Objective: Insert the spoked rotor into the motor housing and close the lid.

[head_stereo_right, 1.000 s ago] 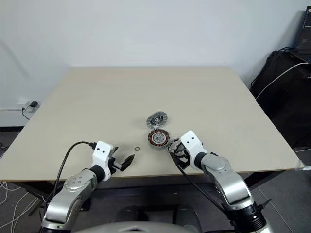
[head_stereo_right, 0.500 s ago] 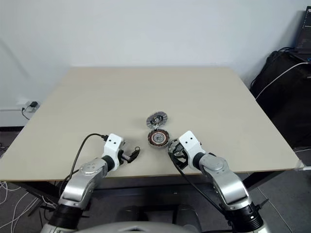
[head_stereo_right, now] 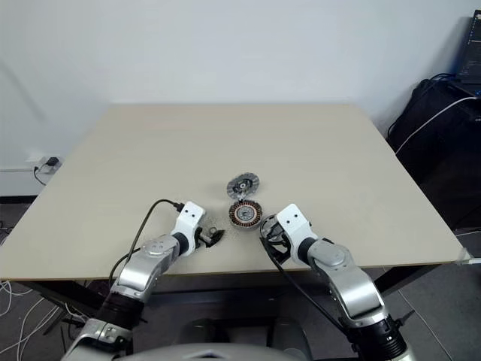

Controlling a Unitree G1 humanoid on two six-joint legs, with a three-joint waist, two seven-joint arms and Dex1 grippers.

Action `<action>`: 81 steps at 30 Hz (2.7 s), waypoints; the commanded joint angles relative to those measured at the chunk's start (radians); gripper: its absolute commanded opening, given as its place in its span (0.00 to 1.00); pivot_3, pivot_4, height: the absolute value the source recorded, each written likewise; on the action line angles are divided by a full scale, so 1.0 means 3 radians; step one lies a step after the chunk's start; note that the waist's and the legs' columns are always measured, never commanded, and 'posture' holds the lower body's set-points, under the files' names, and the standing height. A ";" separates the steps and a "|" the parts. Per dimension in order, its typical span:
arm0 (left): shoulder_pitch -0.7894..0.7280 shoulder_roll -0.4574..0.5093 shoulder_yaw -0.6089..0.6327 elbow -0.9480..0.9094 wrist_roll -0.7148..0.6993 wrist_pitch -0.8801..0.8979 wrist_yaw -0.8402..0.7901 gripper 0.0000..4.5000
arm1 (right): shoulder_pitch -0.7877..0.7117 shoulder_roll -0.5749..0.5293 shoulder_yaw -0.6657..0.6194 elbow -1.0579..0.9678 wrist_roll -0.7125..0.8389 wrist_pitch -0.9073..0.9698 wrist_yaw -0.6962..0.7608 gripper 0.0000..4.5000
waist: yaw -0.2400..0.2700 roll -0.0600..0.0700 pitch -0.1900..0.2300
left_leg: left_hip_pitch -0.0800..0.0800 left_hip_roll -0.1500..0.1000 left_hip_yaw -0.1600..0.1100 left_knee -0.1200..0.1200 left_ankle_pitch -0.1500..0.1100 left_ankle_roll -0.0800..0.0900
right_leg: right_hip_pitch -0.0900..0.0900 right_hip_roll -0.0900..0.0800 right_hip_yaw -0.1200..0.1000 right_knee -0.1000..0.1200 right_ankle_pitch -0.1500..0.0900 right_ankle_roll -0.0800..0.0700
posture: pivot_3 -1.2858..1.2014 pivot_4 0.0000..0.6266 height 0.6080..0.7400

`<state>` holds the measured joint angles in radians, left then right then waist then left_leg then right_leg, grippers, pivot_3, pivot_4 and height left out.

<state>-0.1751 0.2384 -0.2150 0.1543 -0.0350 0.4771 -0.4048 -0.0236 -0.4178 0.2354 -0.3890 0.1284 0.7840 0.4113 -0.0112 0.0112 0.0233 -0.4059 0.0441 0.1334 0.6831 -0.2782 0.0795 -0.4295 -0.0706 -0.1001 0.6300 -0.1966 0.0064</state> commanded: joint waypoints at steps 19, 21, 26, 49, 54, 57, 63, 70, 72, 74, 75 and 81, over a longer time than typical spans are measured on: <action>0.0283 0.0217 0.0025 -0.0689 0.0078 0.0320 -0.0043 0.15 | -0.0033 0.0066 -0.0068 -0.0091 0.0011 -0.0045 -0.0007 1.00 | -0.0029 -0.0003 -0.0005 | 0.0008 0.0003 0.0000 -0.0001 0.0001 -0.0003 | 0.0002 0.0000 0.0003 0.0005 -0.0001 -0.0001 | 0.52 0.00 1.00; 0.0276 0.0188 0.0051 -0.0851 0.0026 0.0337 -0.0059 0.15 | -0.0034 0.0068 -0.0070 -0.0086 0.0011 -0.0045 -0.0007 1.00 | -0.0023 -0.0003 -0.0004 | 0.0006 0.0003 -0.0001 -0.0001 0.0001 -0.0003 | 0.0002 -0.0001 0.0004 0.0005 -0.0001 -0.0001 | 0.52 0.00 1.00; 0.0088 0.0063 0.0026 -0.1014 -0.0099 0.0285 -0.0141 0.15 | -0.0063 0.0085 -0.0054 -0.0057 0.0006 -0.0049 -0.0002 1.00 | 0.0009 -0.0006 -0.0003 | 0.0005 0.0001 -0.0001 0.0000 0.0001 -0.0003 | 0.0002 -0.0005 0.0006 0.0004 -0.0001 -0.0001 | 0.52 0.00 1.00; -0.0925 -0.0626 -0.0150 0.0740 0.0025 -0.0410 -0.0140 0.15 | -0.0026 0.0199 -0.0070 -0.0119 -0.0015 -0.0091 -0.0107 1.00 | -0.0001 -0.0007 -0.0004 | -0.0013 0.0000 -0.0001 0.0006 0.0013 0.0013 | 0.0003 0.0026 0.0010 0.0010 0.0002 0.0002 | 0.52 0.00 1.00; -0.0941 -0.0665 -0.0153 0.0881 0.0085 -0.0461 -0.0129 0.15 | -0.0007 0.0202 -0.0088 -0.0133 -0.0013 -0.0092 -0.0122 1.00 | 0.0000 -0.0007 -0.0004 | -0.0014 0.0000 -0.0001 0.0008 0.0014 0.0014 | 0.0001 0.0026 0.0010 0.0011 0.0002 0.0002 | 0.52 0.00 1.00; -0.0940 -0.0677 -0.0142 0.0941 0.0097 -0.0470 -0.0132 0.15 | -0.0004 0.0202 -0.0093 -0.0135 -0.0011 -0.0093 -0.0129 1.00 | 0.0000 -0.0007 -0.0004 | -0.0014 0.0000 -0.0002 0.0009 0.0014 0.0014 | 0.0002 0.0025 0.0010 0.0011 0.0002 0.0002 | 0.52 0.00 1.00; -0.0921 -0.0687 -0.0114 0.0891 0.0106 -0.0506 -0.0114 0.51 | -0.0008 0.0194 -0.0096 -0.0130 -0.0004 -0.0097 -0.0132 1.00 | 0.0000 -0.0007 -0.0004 | -0.0015 0.0000 -0.0002 0.0009 0.0013 0.0014 | 0.0001 0.0025 0.0010 0.0011 0.0002 0.0002 | 0.52 0.00 1.00; -0.0816 -0.0676 -0.0039 0.0436 0.0013 -0.0509 -0.0123 0.61 | -0.0027 0.0187 -0.0098 -0.0128 0.0007 -0.0092 -0.0115 1.00 | 0.0000 -0.0007 -0.0004 | -0.0015 0.0000 -0.0003 0.0011 0.0013 0.0015 | 0.0002 0.0024 0.0010 0.0012 0.0003 0.0002 | 0.52 0.00 1.00; -0.0726 -0.0646 -0.0036 0.0252 -0.0008 -0.0454 -0.0131 0.51 | -0.0036 0.0186 -0.0096 -0.0124 0.0009 -0.0087 -0.0110 1.00 | -0.0001 -0.0007 -0.0004 | -0.0015 0.0000 -0.0002 0.0011 0.0013 0.0015 | 0.0002 0.0024 0.0011 0.0012 0.0003 0.0002 | 0.52 0.00 1.00; -0.0625 -0.0608 -0.0045 0.0090 -0.0012 -0.0408 -0.0142 0.36 | -0.0050 0.0192 -0.0090 -0.0116 0.0011 -0.0081 -0.0110 1.00 | -0.0004 -0.0006 -0.0004 | -0.0015 0.0000 -0.0002 0.0010 0.0013 0.0014 | 0.0002 0.0024 0.0011 0.0012 0.0003 0.0002 | 0.52 0.00 1.00; -0.0539 -0.0577 -0.0038 -0.0025 -0.0018 -0.0386 -0.0143 0.29 | -0.0073 0.0208 -0.0076 -0.0099 0.0005 -0.0075 -0.0119 1.00 | -0.0007 -0.0006 -0.0004 | -0.0015 0.0000 -0.0002 0.0010 0.0013 0.0014 | 0.0001 0.0025 0.0011 0.0013 0.0003 0.0002 | 0.52 0.00 1.00; 0.0096 -0.0356 0.0035 -0.0703 -0.0065 -0.0248 -0.0110 0.00 | -0.0372 0.0434 0.0076 0.0091 -0.0051 -0.0010 -0.0210 0.64 | -0.0032 -0.0006 -0.0004 | -0.0012 0.0003 -0.0002 0.0015 0.0012 0.0001 | -0.0003 0.0024 0.0012 0.0033 -0.0002 -0.0005 | 0.52 0.00 1.00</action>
<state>-0.1533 0.1254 -0.2204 0.0264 -0.0390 0.3993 -0.4383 -0.1076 -0.2974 0.2502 -0.3567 0.1197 0.7806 0.3552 -0.0209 0.0092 0.0221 -0.4093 0.0450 0.1328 0.6883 -0.2756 0.0778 -0.4307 -0.0637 -0.0965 0.6418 -0.1975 0.0043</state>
